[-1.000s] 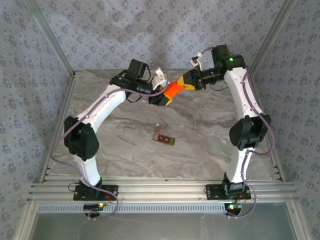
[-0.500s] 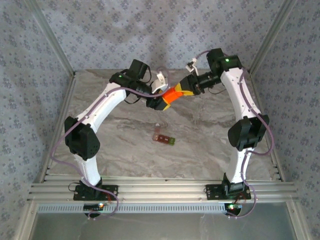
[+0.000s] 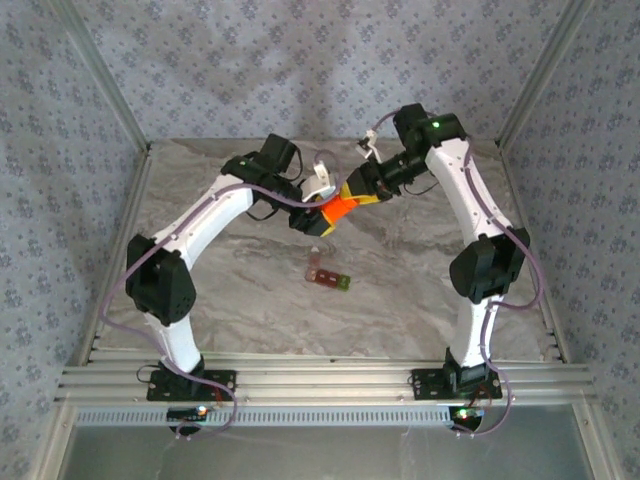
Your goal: Sort the pills into containers
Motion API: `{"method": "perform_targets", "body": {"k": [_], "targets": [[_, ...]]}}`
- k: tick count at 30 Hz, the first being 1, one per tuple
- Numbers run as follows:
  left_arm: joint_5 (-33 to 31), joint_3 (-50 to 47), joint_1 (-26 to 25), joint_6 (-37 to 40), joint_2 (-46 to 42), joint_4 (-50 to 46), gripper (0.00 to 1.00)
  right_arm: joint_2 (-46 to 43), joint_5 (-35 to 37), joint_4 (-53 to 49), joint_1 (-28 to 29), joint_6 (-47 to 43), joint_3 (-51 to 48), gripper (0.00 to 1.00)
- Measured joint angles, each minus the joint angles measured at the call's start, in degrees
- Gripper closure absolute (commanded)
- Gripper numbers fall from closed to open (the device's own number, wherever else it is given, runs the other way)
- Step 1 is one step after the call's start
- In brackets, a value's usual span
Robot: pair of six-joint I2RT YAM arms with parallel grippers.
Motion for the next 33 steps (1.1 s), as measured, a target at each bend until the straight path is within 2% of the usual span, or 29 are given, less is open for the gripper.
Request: {"method": "perform_targets", "body": {"k": [8,15,22,26,33], "targets": [[-4.0,-1.2,0.1,-1.5,-0.8,2.5,1.0,-0.2,0.3,5.2,0.4,9.6,-1.7,0.62],[-4.0,-1.2,0.5,-3.0,-0.9,6.6,1.0,-1.4,0.3,9.8,-0.3,15.6,-1.9,0.41],[-1.0,-1.2,0.8,-4.3,-1.3,11.9,1.0,-5.0,-3.1,18.9,-1.7,22.7,-4.3,0.22],[1.0,-1.2,0.7,-4.7,-1.5,13.9,1.0,-8.3,-6.3,28.2,-3.0,28.1,-8.9,0.18],[2.6,-2.5,0.9,-7.8,-1.8,19.0,1.0,-15.5,-9.6,45.4,-8.0,40.2,-20.3,0.17]]}}
